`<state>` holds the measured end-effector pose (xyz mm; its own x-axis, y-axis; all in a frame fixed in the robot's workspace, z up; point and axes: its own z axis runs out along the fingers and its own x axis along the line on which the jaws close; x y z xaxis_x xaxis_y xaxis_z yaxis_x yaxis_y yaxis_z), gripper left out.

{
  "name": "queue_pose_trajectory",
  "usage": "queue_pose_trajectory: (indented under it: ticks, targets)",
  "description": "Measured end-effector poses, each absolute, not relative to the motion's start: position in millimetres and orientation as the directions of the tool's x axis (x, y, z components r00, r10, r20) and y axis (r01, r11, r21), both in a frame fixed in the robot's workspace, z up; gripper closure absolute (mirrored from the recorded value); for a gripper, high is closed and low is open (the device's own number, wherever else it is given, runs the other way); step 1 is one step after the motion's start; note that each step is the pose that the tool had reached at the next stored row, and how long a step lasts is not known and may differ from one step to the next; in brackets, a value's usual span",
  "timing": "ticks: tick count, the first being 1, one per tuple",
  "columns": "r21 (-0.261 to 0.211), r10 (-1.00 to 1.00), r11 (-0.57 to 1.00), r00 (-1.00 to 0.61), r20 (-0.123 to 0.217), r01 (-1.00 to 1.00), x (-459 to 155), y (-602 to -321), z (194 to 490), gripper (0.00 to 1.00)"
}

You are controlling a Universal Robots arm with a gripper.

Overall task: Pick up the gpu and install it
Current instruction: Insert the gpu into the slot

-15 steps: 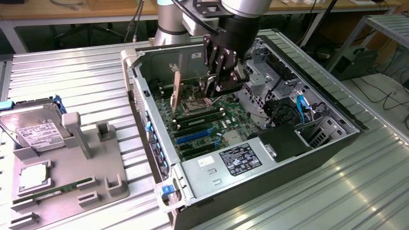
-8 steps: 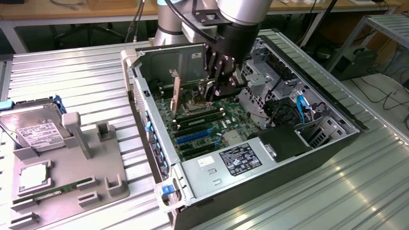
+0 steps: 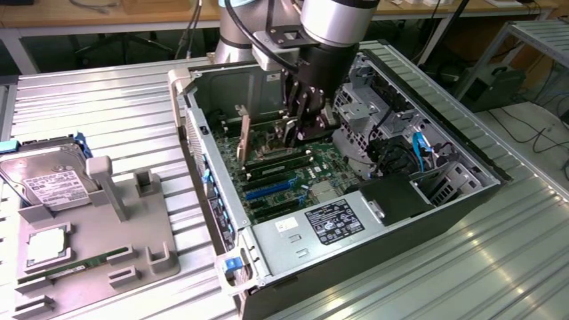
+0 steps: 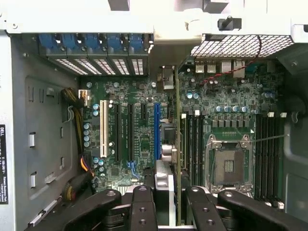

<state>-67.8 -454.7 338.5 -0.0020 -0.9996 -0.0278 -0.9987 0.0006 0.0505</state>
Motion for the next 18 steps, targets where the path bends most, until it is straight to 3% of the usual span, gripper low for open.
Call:
queue_pose_trajectory:
  ticks: [18]
  targets:
    - [0.05, -1.0, 0.002, -0.003, -0.027, -0.999, -67.8, -453.9, 301.2, 0.71]
